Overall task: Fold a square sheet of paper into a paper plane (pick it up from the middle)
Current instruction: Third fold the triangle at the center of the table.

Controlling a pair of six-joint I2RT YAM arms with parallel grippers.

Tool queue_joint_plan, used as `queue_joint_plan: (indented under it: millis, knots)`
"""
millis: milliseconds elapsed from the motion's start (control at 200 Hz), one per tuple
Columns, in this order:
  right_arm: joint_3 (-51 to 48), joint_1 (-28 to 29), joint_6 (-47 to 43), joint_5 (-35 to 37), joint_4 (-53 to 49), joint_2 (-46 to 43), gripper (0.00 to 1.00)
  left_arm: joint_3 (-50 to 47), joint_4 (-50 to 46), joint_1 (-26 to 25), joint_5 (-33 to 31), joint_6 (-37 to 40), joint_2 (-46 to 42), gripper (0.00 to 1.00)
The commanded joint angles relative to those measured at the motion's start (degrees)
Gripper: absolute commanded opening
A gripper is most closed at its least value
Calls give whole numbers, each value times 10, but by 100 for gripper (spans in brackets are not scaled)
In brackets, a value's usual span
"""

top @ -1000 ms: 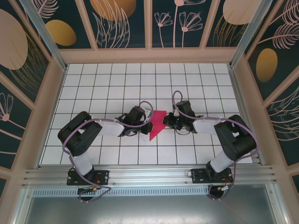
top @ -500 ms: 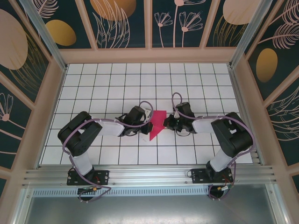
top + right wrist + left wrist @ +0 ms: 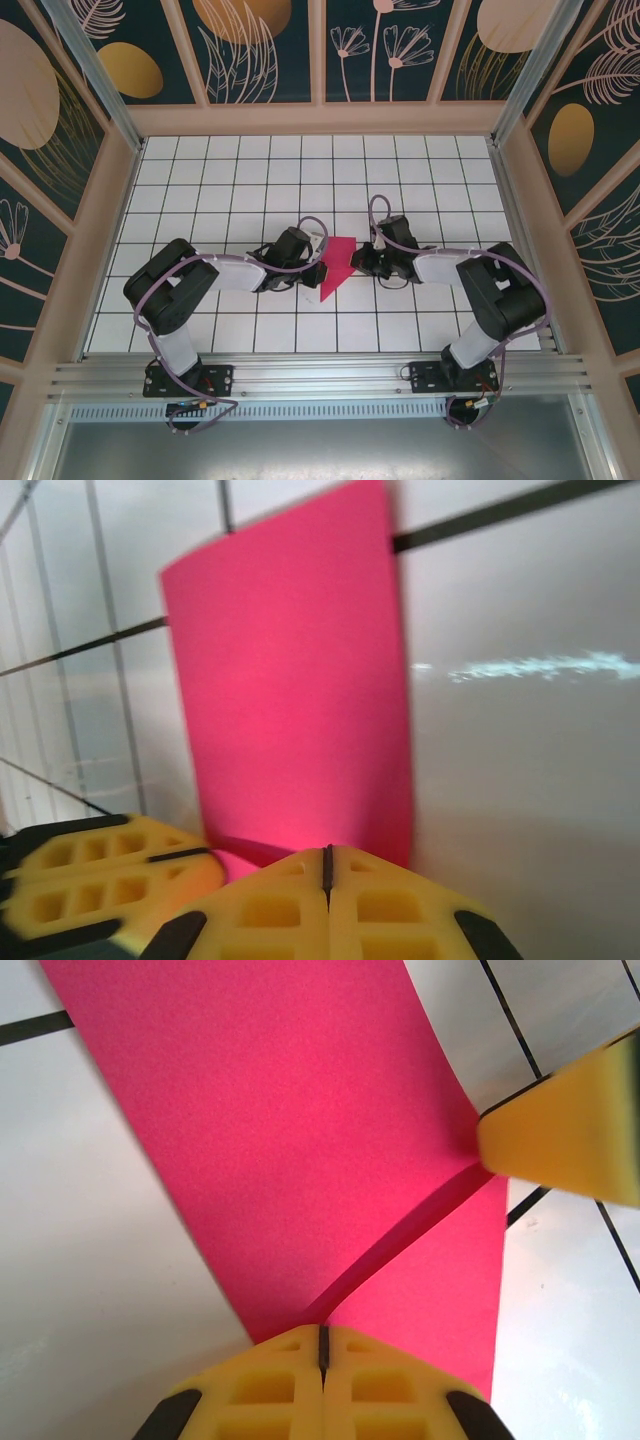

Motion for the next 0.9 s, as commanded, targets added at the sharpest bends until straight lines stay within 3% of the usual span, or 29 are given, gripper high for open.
queue_joint_plan:
  millis: [0, 185, 440, 550, 686, 786, 896]
  knots:
    - [-9, -8, -6, 20, 5, 22, 5, -8, -72, 1, -20, 4, 24, 0]
    - [-4, -10, -12, 17, -8, -6, 7, -4, -79, 1, -21, -6, 11, 3]
    - [17, -26, -38, 38, -74, -105, 15, 45, -124, 1, -73, -47, -71, 38]
    - [-2, -40, -37, 30, -71, -130, 23, 64, -147, 1, -89, -48, -94, 43]
    - [-28, -46, -17, -4, -37, -134, 27, 72, -159, 1, -73, -46, -103, 33]
    - [-44, -47, 0, -27, -7, -124, 28, 71, -146, 1, -2, -43, -109, 19]
    - [-51, -46, 9, -40, 14, -110, 29, 69, -124, 1, 76, -46, -105, 12]
